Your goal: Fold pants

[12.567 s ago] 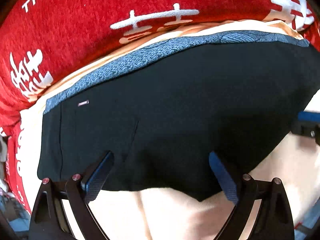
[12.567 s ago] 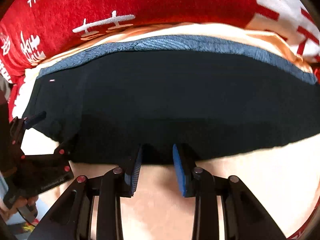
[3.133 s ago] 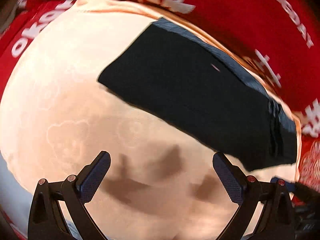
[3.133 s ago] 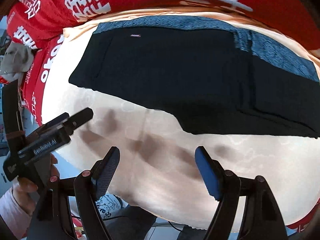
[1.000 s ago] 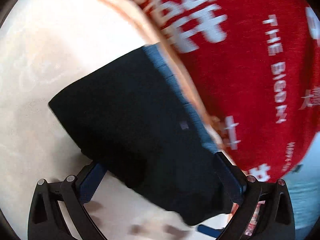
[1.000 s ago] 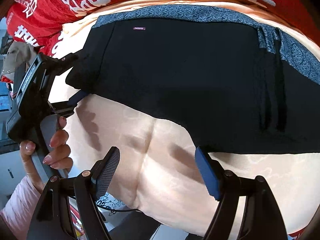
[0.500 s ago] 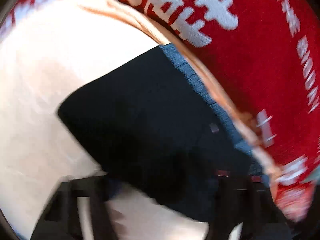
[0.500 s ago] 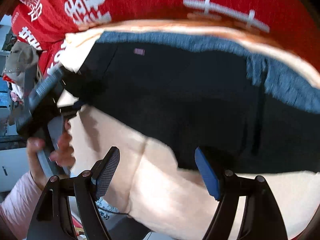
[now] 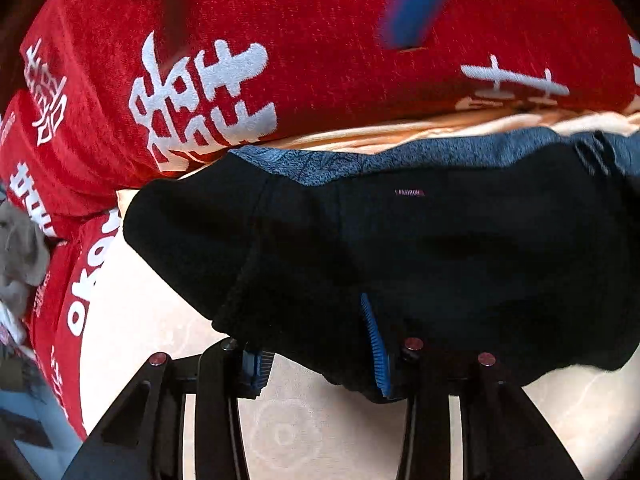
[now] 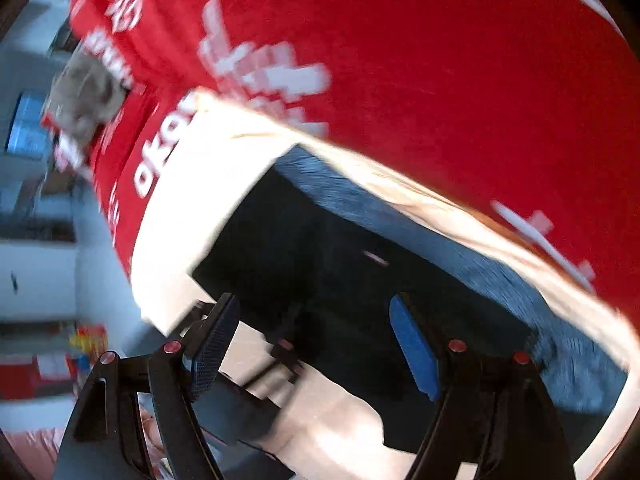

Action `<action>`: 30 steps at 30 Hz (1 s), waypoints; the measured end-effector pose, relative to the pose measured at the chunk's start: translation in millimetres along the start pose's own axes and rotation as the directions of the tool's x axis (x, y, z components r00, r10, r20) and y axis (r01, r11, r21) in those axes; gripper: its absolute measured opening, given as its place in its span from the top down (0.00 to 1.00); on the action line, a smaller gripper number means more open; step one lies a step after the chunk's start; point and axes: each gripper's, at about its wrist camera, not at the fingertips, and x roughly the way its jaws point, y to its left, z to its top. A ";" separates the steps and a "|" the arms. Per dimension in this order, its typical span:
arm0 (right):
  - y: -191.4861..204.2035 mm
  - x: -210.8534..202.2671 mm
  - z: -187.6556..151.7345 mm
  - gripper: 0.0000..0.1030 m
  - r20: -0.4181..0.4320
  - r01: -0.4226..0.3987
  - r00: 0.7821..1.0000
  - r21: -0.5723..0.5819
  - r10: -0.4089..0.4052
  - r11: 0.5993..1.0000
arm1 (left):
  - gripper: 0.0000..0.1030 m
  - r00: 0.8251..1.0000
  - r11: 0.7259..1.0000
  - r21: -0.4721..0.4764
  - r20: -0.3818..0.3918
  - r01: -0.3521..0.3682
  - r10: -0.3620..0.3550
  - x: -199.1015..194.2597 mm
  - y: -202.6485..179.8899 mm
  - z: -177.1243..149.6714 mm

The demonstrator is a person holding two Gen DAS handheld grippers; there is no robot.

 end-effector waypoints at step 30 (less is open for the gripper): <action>-20.4 -20.3 -31.5 0.82 0.050 -0.222 0.974 0.029 0.221 0.975 | 0.60 0.974 0.986 0.119 0.182 0.115 -0.135 -120.8 -52.3 58.9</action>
